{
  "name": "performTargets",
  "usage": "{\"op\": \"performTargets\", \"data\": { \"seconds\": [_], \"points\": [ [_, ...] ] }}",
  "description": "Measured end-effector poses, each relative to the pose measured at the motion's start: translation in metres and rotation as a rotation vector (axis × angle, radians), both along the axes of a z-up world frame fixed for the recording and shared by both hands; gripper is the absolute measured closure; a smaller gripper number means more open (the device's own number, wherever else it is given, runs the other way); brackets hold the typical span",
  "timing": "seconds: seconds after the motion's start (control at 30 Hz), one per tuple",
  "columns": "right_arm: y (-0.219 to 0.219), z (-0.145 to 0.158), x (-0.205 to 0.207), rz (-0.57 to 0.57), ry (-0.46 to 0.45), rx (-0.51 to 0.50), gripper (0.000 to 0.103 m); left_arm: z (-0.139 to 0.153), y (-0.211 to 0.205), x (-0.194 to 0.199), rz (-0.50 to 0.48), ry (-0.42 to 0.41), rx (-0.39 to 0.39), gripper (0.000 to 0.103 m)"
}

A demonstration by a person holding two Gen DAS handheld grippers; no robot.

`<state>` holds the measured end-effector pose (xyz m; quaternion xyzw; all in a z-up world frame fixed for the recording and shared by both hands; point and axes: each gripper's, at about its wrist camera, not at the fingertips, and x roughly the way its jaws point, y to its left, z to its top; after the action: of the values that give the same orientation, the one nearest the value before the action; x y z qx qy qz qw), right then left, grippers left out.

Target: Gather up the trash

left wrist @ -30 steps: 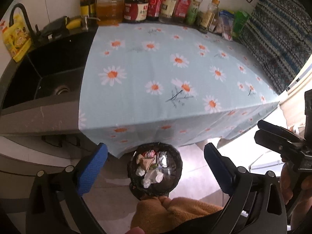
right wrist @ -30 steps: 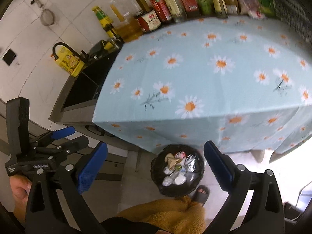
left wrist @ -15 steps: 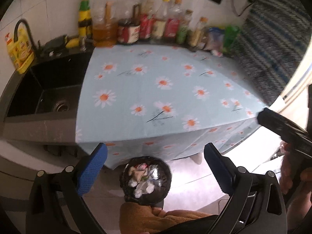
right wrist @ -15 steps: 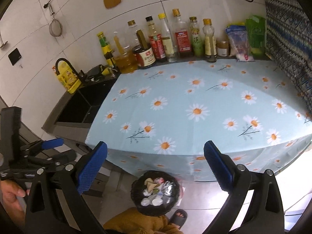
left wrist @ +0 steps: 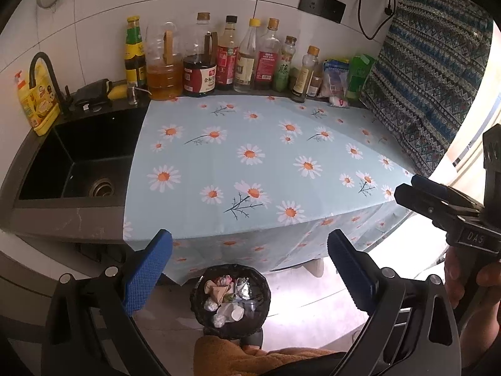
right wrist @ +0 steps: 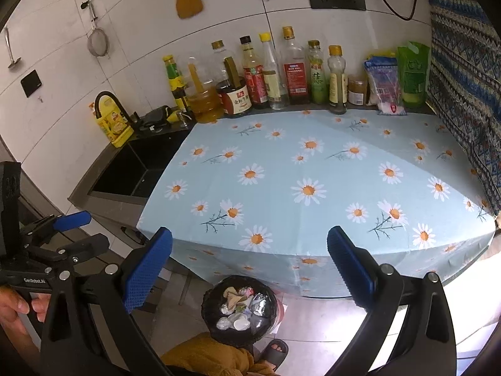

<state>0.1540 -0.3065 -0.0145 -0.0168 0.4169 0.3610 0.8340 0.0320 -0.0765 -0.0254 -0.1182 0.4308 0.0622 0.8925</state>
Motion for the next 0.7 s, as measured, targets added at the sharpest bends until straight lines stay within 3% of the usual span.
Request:
{"op": "performTargets", "data": {
  "seconds": [0.7],
  "points": [
    [-0.007,0.004,-0.014,0.01,-0.006,0.013,0.005,0.007,0.001,-0.012,0.03,-0.02,0.008,0.007]
  ]
}}
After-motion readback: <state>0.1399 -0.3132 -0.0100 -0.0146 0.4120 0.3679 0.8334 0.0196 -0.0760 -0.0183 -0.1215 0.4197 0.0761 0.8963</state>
